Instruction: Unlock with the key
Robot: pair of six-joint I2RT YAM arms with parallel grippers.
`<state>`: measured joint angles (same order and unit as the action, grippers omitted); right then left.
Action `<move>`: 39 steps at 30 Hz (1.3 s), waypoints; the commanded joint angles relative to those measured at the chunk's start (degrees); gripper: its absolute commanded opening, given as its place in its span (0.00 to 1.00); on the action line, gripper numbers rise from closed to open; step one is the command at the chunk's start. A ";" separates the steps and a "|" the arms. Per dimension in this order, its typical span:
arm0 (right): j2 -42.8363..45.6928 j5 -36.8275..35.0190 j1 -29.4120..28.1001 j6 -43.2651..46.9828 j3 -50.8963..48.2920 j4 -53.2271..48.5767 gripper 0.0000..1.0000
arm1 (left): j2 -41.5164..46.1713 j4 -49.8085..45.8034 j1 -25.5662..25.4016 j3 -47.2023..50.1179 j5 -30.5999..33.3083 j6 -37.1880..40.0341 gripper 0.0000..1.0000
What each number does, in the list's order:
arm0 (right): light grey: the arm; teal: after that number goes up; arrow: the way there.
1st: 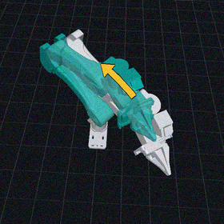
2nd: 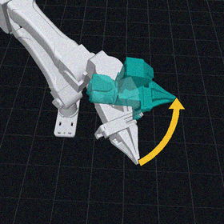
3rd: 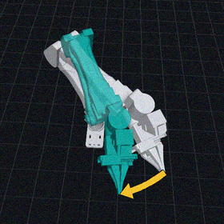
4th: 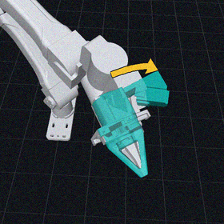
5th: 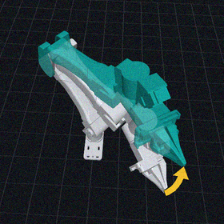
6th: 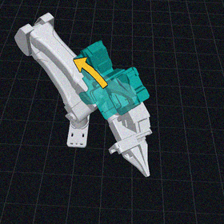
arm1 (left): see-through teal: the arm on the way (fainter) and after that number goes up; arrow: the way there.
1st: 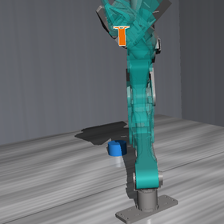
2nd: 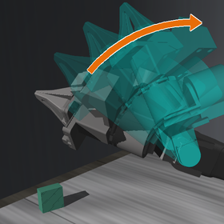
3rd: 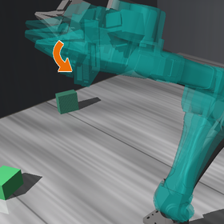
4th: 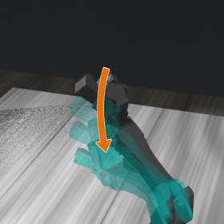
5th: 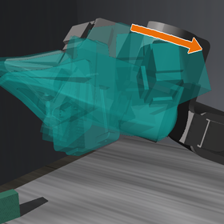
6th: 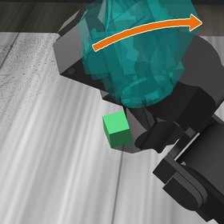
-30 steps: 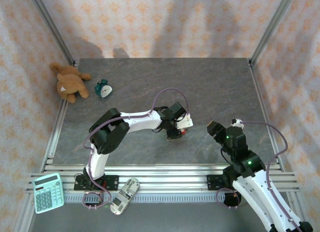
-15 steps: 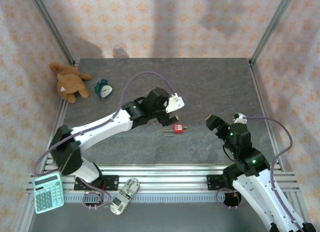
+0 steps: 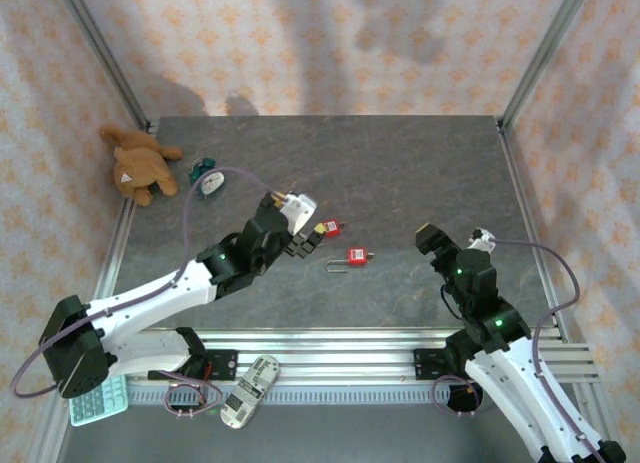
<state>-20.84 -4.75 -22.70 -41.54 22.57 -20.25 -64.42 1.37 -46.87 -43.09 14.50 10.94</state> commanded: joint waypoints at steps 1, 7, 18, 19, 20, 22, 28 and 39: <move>1.21 -7.71 0.11 1.91 -1.12 3.44 0.99 | 4.53 11.26 -0.04 7.17 7.88 -2.18 1.00; -1.23 -13.52 0.18 16.22 -4.30 16.76 0.99 | 11.02 27.91 0.74 21.50 14.61 5.08 1.00; -18.89 -11.96 0.34 49.89 -7.19 39.59 0.99 | 4.87 51.25 11.74 34.27 18.28 11.43 1.00; -21.20 -12.07 0.48 52.50 -7.21 41.79 0.99 | 3.22 51.19 14.13 34.07 16.03 11.03 1.00; -23.65 -11.78 0.73 55.08 -7.12 43.86 0.99 | 1.38 51.63 16.74 33.79 14.26 10.36 1.00; -28.74 -10.53 1.69 58.10 -6.11 46.63 0.99 | -2.31 54.88 21.39 33.82 10.87 8.14 1.00; -49.20 -9.91 5.51 56.51 -4.63 63.27 0.99 | -18.50 71.82 31.42 34.27 0.13 4.86 1.00; -60.70 -4.56 13.71 50.61 -2.28 67.12 1.00 | -24.83 67.01 39.52 28.59 0.99 -4.88 1.00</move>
<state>-82.39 -11.38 -10.59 12.23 18.61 43.57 -90.74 71.66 -8.25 -11.09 16.23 10.04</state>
